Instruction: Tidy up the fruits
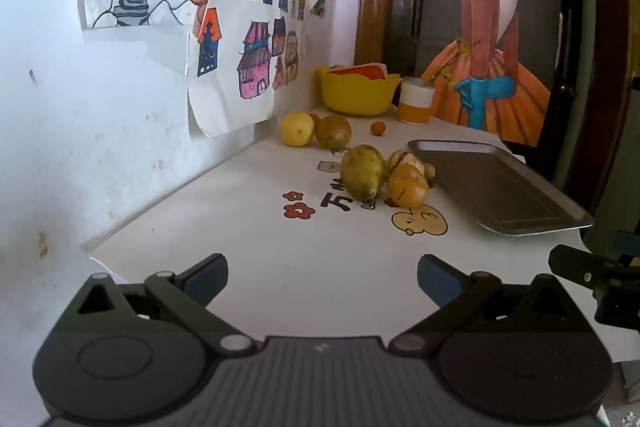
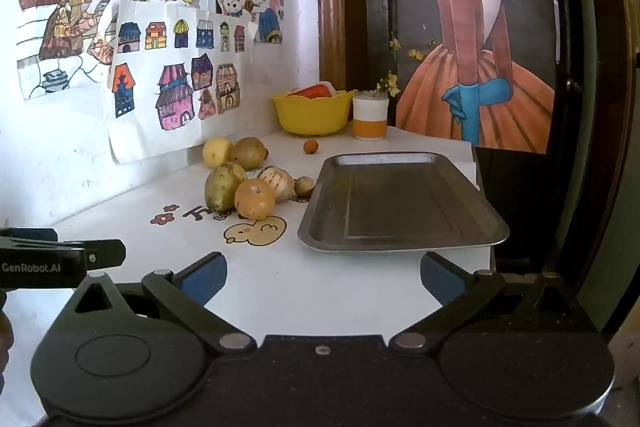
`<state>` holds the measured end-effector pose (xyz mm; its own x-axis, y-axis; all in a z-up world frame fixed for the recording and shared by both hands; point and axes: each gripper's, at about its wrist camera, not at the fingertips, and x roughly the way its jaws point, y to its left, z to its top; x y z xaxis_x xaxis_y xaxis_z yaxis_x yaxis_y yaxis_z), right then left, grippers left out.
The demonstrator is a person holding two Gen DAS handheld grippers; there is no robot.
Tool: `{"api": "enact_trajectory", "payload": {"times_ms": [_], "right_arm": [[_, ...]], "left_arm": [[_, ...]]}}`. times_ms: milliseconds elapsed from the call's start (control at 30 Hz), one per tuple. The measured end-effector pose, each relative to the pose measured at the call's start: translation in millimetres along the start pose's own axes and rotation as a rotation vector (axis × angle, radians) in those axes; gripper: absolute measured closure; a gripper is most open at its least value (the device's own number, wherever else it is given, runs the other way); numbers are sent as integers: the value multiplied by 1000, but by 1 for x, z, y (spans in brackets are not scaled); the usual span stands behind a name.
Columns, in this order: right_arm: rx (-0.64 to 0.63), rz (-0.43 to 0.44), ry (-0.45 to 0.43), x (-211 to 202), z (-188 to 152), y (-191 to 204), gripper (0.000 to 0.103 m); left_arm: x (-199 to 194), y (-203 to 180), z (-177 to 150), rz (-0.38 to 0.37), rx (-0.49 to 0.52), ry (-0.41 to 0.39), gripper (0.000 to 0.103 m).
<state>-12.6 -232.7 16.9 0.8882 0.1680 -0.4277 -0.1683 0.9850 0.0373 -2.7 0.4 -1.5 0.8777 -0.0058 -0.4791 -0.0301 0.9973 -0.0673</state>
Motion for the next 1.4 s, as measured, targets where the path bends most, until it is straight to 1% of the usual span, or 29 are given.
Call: {"api": "enact_trajectory", "payload": {"times_ms": [67, 567, 733, 867, 1167, 1200, 1400], "right_arm": [[0, 0, 0, 0, 0, 0, 1], [-2, 2, 5, 0, 0, 1, 1], [-2, 2, 7, -2, 3, -8, 1], [-2, 3, 11, 2, -2, 1, 1], [0, 5, 17, 5, -3, 7, 1], [2, 10, 21, 4, -2, 2, 1], [8, 19, 29, 7, -2, 0, 1]], "left_arm": [[4, -1, 1, 3, -1, 12, 1], [4, -1, 1, 3, 3, 9, 1], [4, -1, 2, 2, 1, 9, 1], [4, -1, 1, 1, -4, 9, 1], [2, -2, 1, 4, -3, 10, 1], [2, -1, 1, 3, -5, 11, 1], [6, -1, 1, 9, -5, 21, 1]]}}
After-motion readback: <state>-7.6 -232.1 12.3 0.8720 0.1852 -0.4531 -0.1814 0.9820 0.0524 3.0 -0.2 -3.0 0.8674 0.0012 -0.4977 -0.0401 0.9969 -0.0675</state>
